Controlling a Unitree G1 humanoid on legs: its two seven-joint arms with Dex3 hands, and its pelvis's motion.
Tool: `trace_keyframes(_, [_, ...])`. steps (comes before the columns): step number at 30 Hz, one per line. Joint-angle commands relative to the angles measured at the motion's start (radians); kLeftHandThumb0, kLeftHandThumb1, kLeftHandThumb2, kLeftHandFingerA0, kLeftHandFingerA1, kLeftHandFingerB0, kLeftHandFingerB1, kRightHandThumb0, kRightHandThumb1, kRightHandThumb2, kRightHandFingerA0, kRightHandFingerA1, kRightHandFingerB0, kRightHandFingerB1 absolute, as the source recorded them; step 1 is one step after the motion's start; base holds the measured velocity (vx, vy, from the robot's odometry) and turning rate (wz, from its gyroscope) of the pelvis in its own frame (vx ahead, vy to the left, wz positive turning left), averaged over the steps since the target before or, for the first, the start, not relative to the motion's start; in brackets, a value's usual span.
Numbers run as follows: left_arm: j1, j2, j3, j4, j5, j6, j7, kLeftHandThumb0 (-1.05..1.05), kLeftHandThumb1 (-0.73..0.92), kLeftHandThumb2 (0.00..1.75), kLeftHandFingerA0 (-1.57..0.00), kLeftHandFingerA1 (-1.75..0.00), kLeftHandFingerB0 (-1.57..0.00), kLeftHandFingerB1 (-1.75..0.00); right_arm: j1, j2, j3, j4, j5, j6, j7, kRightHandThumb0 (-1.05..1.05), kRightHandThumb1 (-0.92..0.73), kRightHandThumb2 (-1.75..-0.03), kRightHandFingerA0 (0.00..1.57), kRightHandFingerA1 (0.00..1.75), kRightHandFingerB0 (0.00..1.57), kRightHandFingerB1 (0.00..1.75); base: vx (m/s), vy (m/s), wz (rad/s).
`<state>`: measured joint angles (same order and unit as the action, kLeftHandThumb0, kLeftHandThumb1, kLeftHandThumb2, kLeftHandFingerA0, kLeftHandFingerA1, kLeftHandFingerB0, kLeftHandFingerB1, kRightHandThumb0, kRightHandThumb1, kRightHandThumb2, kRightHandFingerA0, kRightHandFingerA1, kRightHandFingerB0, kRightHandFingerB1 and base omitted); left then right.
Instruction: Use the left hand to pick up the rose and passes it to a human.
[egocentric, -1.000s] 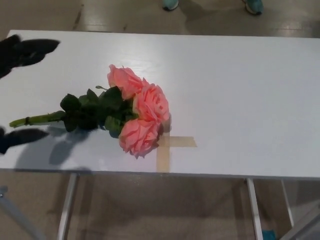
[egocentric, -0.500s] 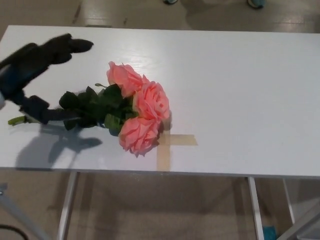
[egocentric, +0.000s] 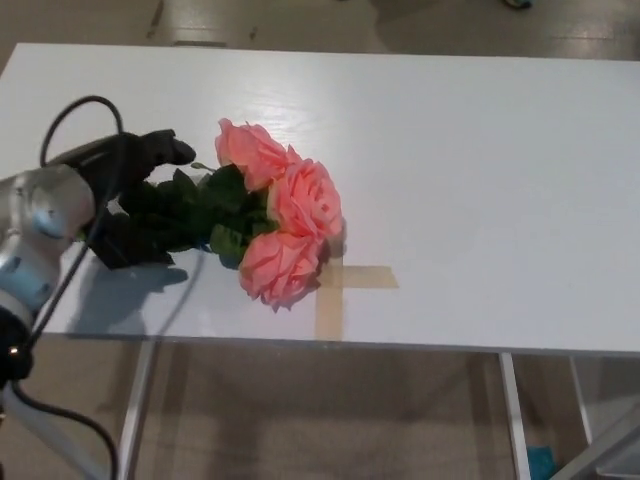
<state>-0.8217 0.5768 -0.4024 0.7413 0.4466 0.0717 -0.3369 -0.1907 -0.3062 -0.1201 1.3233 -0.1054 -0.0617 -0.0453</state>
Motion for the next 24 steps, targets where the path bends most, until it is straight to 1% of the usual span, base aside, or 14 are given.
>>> trace_keyframes(1, [-0.012, -0.037, -0.015, 0.049, 0.061, 0.032, 0.057, -0.3, 0.19, 0.8, 0.0, -0.48, 0.0, -0.47, 0.014, -0.004, 0.002, 0.001, 0.0, -0.006, 0.01, -0.53, -0.78, -0.64, 0.54, 0.55, 0.33, 0.31, 0.0, 0.0, 0.0])
trace_keyframes(4, [-0.016, -0.049, -0.016, 0.054, 0.067, 0.038, 0.058, -0.3, 0.19, 0.8, 0.0, -0.48, 0.0, -0.47, 0.014, -0.005, 0.002, 0.002, 0.0, -0.005, 0.011, -0.54, -0.78, -0.64, 0.54, 0.55, 0.33, 0.31, 0.0, 0.0, 0.0])
trace_keyframes(6, [-0.025, -0.088, -0.021, 0.046, 0.068, 0.061, 0.059, -0.3, 0.2, 0.81, 0.0, -0.48, 0.0, -0.47, 0.006, -0.004, 0.0, 0.001, 0.003, -0.005, 0.011, -0.54, -0.78, -0.64, 0.54, 0.56, 0.33, 0.31, 0.0, 0.0, 0.0])
trace_keyframes(12, [-0.03, -0.107, -0.021, 0.015, 0.086, 0.086, 0.048, -0.3, 0.21, 0.81, 0.0, -0.48, 0.0, -0.47, 0.0, -0.002, 0.003, -0.002, 0.001, -0.009, 0.012, -0.54, -0.78, -0.64, 0.53, 0.56, 0.34, 0.31, 0.0, 0.0, 0.0])
trace_keyframes(14, [-0.034, -0.135, -0.03, -0.026, 0.092, 0.109, 0.039, -0.3, 0.24, 0.83, 0.0, -0.48, 0.0, -0.46, -0.012, -0.003, 0.002, -0.006, 0.003, -0.004, 0.014, -0.54, -0.79, -0.63, 0.53, 0.55, 0.35, 0.31, 0.0, 0.0, 0.0])
trace_keyframes(17, [-0.031, -0.136, -0.027, -0.035, 0.096, 0.117, 0.036, -0.3, 0.24, 0.83, 0.0, -0.48, 0.0, -0.46, -0.012, -0.003, 0.002, -0.006, 0.003, -0.004, 0.015, -0.54, -0.79, -0.63, 0.53, 0.55, 0.35, 0.31, 0.0, 0.0, 0.0])
trace_keyframes(18, [-0.019, -0.144, -0.037, -0.055, 0.102, 0.115, 0.03, -0.53, 0.5, 0.56, -0.2, -0.29, -0.17, -0.28, -0.015, -0.001, 0.001, -0.006, 0.004, -0.006, 0.015, -0.54, -0.78, -0.64, 0.52, 0.54, 0.34, 0.31, 0.0, 0.0, 0.0])
trace_keyframes(19, [-0.015, -0.149, -0.043, -0.06, 0.105, 0.109, 0.028, -0.58, 0.45, 0.71, -0.2, -0.39, -0.15, -0.36, -0.018, 0.001, 0.0, -0.006, 0.005, -0.007, 0.015, -0.56, -0.62, -0.99, 0.48, 0.64, 0.24, 0.48, 0.0, 0.0, 0.0])
trace_keyframes(21, [-0.016, -0.15, -0.046, -0.059, 0.105, 0.104, 0.029, -0.58, 0.45, 0.71, -0.2, -0.39, -0.15, -0.36, -0.02, 0.001, 0.001, -0.007, 0.004, -0.006, 0.015, -0.56, -0.62, -0.99, 0.48, 0.64, 0.24, 0.48, 0.0, 0.0, 0.0])
trace_keyframes(22, [-0.018, -0.163, -0.046, -0.033, 0.084, 0.062, 0.017, -0.35, 0.72, 0.63, -0.93, -0.59, -0.41, -0.34, -0.02, 0.0, 0.0, -0.011, 0.006, -0.014, 0.025, -0.59, -0.64, -0.97, 0.48, 0.63, 0.26, 0.48, 0.0, 0.0, 0.0])
trace_keyframes(23, [-0.018, -0.164, -0.045, -0.033, 0.085, 0.062, 0.017, -0.35, 0.72, 0.63, -0.93, -0.59, -0.41, -0.34, -0.02, 0.0, 0.0, -0.011, 0.006, -0.014, 0.025, -0.59, -0.64, -0.97, 0.48, 0.63, 0.26, 0.48, 0.0, 0.0, 0.0])
trace_keyframes(24, [-0.022, -0.162, -0.072, -0.025, 0.11, 0.051, 0.008, -0.22, 0.75, 0.62, -1.03, -0.97, -0.63, -0.4, -0.02, -0.001, 0.0, -0.012, 0.007, -0.015, 0.03, -0.54, -0.78, -0.64, 0.53, 0.53, 0.34, 0.31, 0.0, 0.0, 0.0])
